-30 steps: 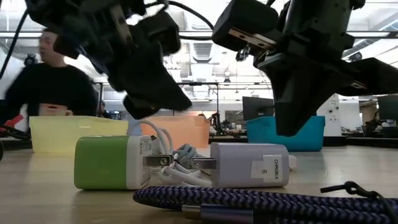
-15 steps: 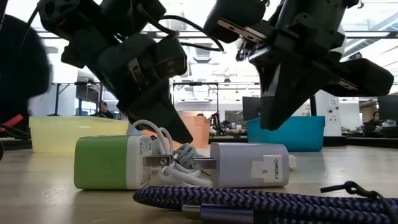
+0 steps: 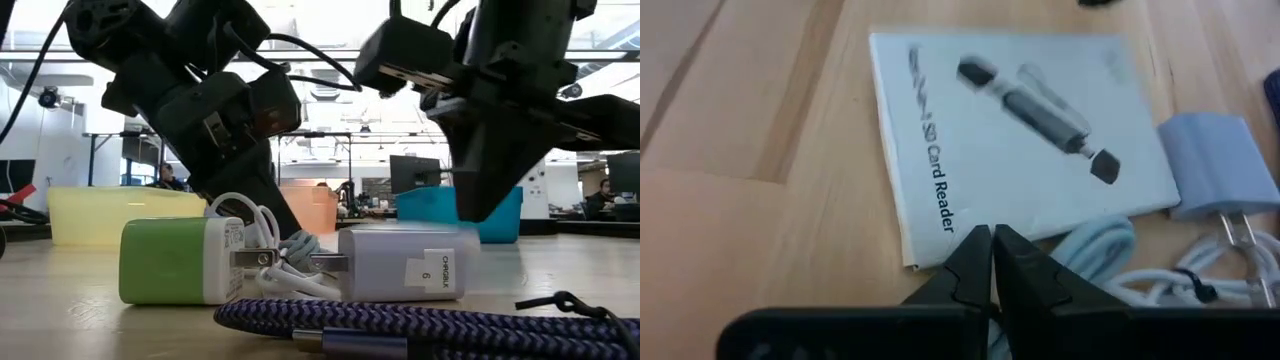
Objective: Pick and place items into bin
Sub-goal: Put the white card reader box into the blue bin
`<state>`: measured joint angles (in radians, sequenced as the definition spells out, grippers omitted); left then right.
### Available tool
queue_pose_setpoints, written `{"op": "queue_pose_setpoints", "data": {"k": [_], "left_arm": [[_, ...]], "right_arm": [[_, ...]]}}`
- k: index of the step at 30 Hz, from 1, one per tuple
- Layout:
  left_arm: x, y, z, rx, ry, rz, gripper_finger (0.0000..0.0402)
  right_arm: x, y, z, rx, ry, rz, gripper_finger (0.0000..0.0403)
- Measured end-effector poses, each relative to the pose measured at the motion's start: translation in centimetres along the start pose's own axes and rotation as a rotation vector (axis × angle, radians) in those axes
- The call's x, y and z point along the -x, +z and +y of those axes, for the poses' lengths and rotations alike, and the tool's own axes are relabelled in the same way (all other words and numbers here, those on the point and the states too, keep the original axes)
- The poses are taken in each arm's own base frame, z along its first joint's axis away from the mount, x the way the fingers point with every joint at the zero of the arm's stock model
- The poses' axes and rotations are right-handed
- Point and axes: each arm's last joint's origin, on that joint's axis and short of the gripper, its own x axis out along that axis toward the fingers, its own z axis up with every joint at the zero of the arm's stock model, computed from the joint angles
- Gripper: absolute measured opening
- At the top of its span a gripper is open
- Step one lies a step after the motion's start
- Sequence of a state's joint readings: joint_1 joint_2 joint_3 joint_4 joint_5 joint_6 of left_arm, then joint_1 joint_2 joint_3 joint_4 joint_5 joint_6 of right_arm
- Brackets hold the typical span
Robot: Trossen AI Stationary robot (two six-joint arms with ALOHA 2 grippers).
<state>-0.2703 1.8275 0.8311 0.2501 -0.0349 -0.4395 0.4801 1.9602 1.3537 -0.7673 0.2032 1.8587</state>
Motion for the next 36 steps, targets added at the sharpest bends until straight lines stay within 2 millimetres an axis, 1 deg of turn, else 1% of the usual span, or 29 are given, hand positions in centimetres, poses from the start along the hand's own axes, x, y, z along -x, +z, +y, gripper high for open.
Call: {"op": "queue_pose_setpoints", "data": {"k": [3, 6, 8, 11, 14, 19, 24, 28, 33, 36], "left_arm": [[0.0, -0.5, 0.0, -0.005, 0.007, 0.05, 0.0002], [0.1, -1.0, 0.1, -0.007, 0.019, 0.081, 0.0002], [0.1, -1.2, 0.1, -0.008, 0.02, 0.082, 0.0002], [0.1, -1.2, 0.1, -0.009, 0.02, 0.08, 0.0002], [0.0, -1.0, 0.0, -0.009, 0.017, 0.074, 0.0002], [0.1, -0.9, 0.0, -0.009, 0.01, 0.06, 0.0002], [0.4, -0.8, 0.0, -0.011, 0.014, 0.055, 0.0002], [0.4, -0.7, 0.0, -0.011, 0.02, 0.033, 0.0002], [0.4, -0.5, -0.1, -0.01, 0.017, 0.008, 0.0002], [0.4, -0.4, -0.1, -0.01, 0.018, 0.001, 0.0002]], "right_arm": [[0.0, -0.1, 0.2, 0.027, 0.011, 0.032, 0.0009], [0.0, 0.1, 0.9, 0.09, 0.07, 0.095, 0.0009], [-0.1, 0.4, 1.4, 0.106, 0.108, 0.099, 0.0009], [-0.2, 1.0, 1.6, 0.108, 0.112, 0.089, 0.0015], [-0.2, 1.5, 1.8, 0.131, 0.128, 0.082, 0.0033], [0.0, 1.7, 2.6, 0.191, 0.198, 0.077, 0.0077], [0.2, 1.8, 2.5, 0.223, 0.18, 0.05, 0.0122], [0.2, 1.3, 2.4, 0.221, 0.179, 0.055, 0.0147], [0.5, 0.2, 2.1, 0.215, 0.182, 0.064, 0.0161], [0.7, -1.0, 1.8, 0.269, 0.198, -0.009, 0.0164]]}}
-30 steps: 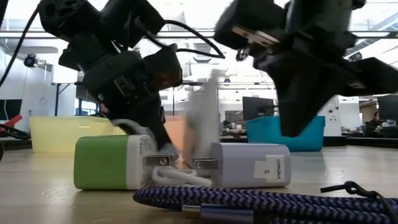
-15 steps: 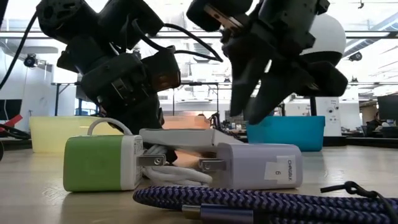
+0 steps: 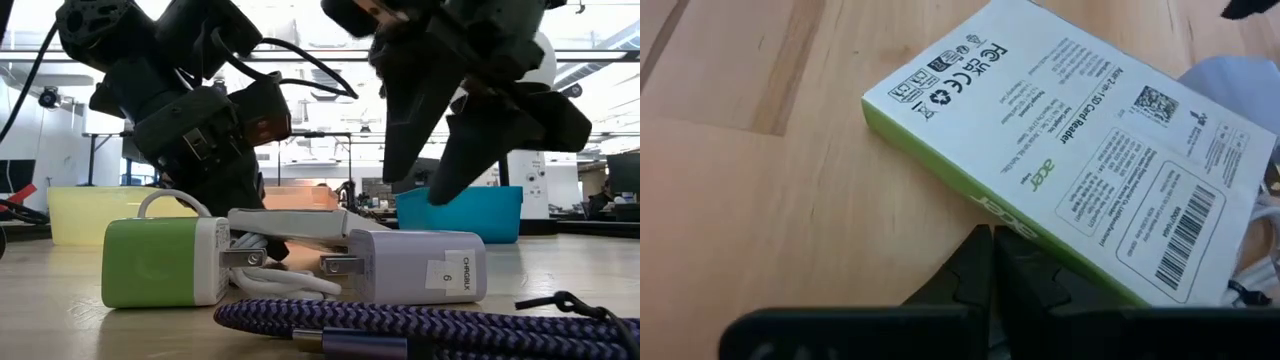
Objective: Pick and place items into bin
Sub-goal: Put the white card reader box into the blue bin
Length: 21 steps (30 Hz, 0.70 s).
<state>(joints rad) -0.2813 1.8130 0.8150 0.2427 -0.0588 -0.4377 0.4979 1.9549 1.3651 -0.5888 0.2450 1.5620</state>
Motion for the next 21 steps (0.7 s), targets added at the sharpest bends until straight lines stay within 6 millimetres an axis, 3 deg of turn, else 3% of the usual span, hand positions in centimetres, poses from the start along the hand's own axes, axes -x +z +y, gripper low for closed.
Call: {"op": "queue_pose_setpoints", "data": {"k": [4, 10, 13, 16, 21], "left_arm": [[0.0, -0.1, 0.0, 0.001, 0.0, 0.0, 0.0002], [0.0, -0.1, 0.0, 0.0, -0.001, -0.003, 0.0002], [0.0, 0.0, 0.0, 0.001, -0.003, -0.006, 0.0002], [0.0, 0.0, 0.0, 0.001, -0.003, -0.007, 0.0002], [-0.1, 0.0, 0.0, 0.003, -0.005, -0.01, 0.0002]], "right_arm": [[1.0, -2.5, 0.1, 0.247, 0.015, -0.152, 0.0164], [1.4, -4.4, 0.0, 0.799, -0.014, -0.143, 0.0164], [1.1, -4.1, -0.4, 0.791, -0.026, -0.048, 0.0164], [0.7, -3.7, -1.2, 0.767, -0.09, -0.076, 0.0164], [-0.1, -3.0, -2.4, 0.977, -0.195, -0.167, 0.0164]]}}
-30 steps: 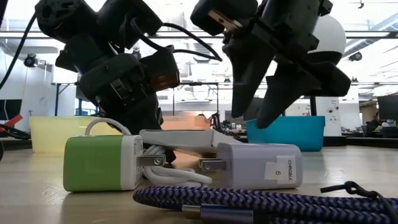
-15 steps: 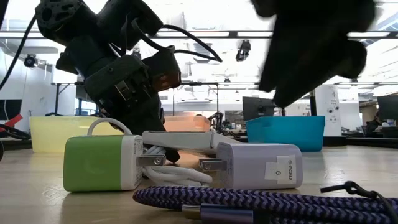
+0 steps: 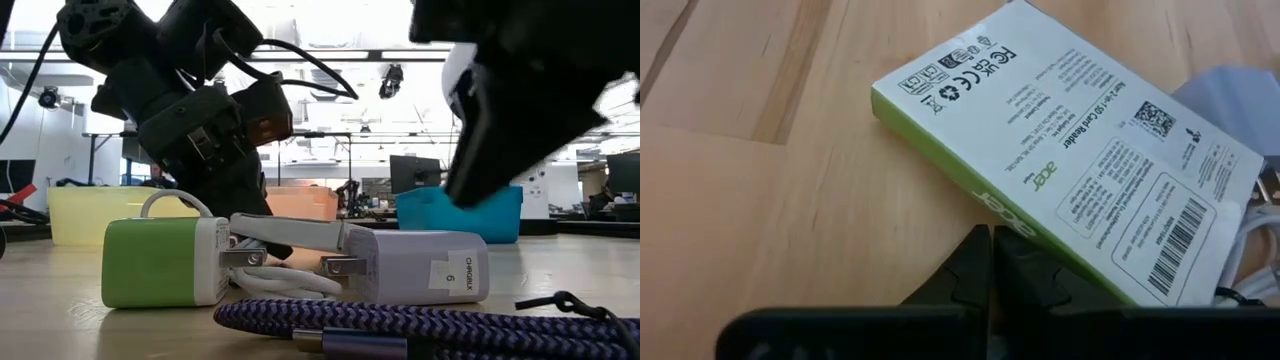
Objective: Pick and place items into bin
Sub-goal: Put the white card reader box into the blue bin
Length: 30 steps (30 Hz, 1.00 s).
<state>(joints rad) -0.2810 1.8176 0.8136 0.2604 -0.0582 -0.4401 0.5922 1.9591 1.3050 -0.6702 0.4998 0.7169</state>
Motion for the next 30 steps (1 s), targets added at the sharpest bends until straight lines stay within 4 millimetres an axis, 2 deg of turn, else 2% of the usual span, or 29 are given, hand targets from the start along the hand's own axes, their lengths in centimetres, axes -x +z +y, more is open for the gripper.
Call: {"op": "queue_pose_setpoints", "data": {"k": [6, 13, 21, 30], "left_arm": [[-0.1, 0.1, -0.1, 0.026, -0.002, -0.005, 0.0002], [0.0, 0.5, -0.2, 0.077, -0.019, -0.036, 0.0002], [0.0, 1.7, -0.7, 0.088, -0.051, -0.097, 0.0002], [0.2, 3.8, -1.7, 0.088, -0.083, -0.155, 0.0002]], "right_arm": [[-2.0, -1.1, -1.7, 0.169, -0.053, 0.062, 0.0164], [-3.9, -1.3, -2.1, 0.136, 0.014, -0.038, 0.0164], [-4.8, -1.8, -2.4, 0.118, 0.017, -0.081, 0.0164], [-5.6, -0.1, -3.3, 0.048, 0.032, -0.117, 0.0164]]}}
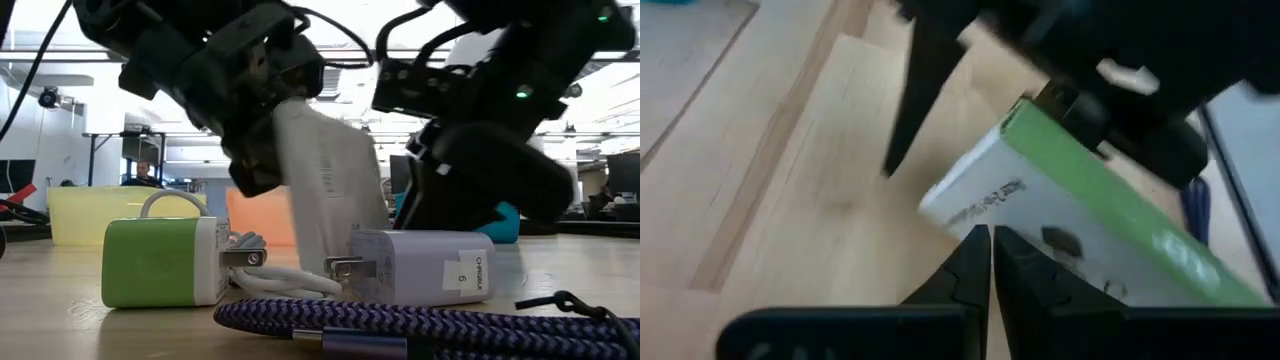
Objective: Pick and place items into bin
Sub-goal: Put the white card reader box into the blue bin
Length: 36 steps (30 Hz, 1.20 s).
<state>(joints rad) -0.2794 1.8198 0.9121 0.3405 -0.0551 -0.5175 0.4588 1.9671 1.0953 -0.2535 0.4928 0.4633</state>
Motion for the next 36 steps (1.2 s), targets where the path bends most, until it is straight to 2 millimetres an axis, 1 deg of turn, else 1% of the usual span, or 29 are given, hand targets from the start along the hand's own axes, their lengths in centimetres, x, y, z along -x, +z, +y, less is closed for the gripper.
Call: {"op": "queue_pose_setpoints", "data": {"k": [6, 13, 16, 20, 23, 27, 31, 34, 36], "left_arm": [[0.0, 0.1, -0.1, 0.0, 0.004, 0.005, 0.0002], [0.0, -0.4, 0.2, -0.002, 0.019, 0.03, 0.0002], [0.0, -0.7, 0.4, -0.004, 0.029, 0.048, 0.0002], [0.1, -1.1, 0.5, -0.005, 0.028, 0.06, 0.0002], [0.1, -1.1, 0.4, -0.005, 0.017, 0.068, 0.0002], [0.1, -1.1, 0.5, -0.005, 0.015, 0.068, 0.0002], [0.1, -1.2, 0.5, -0.005, 0.015, 0.068, 0.0002], [0.1, -1.2, 0.5, -0.005, 0.016, 0.069, 0.0002], [0.1, -1.2, 0.5, -0.005, 0.016, 0.069, 0.0002]], "right_arm": [[0.1, 1.2, -0.2, -0.019, -0.004, -0.008, 0.0164], [0.6, 1.6, -0.1, 0.0, -0.018, 0.027, 0.0164], [1.1, 1.9, -0.1, -0.043, -0.032, 0.064, 0.0164], [2.1, 3.2, -0.1, -0.143, -0.047, 0.08, 0.0164], [2.6, 4.1, 0.0, -0.143, -0.037, 0.063, 0.0164], [3.1, 4.6, 0.2, -0.134, -0.033, 0.074, 0.0164], [3.8, 5.1, 0.6, -0.209, 0.087, 0.168, 0.0164], [4.0, 5.3, 1.1, -0.32, 0.222, 0.24, 0.0164], [4.0, 5.5, 1.5, -0.388, 0.295, 0.258, 0.0164]]}}
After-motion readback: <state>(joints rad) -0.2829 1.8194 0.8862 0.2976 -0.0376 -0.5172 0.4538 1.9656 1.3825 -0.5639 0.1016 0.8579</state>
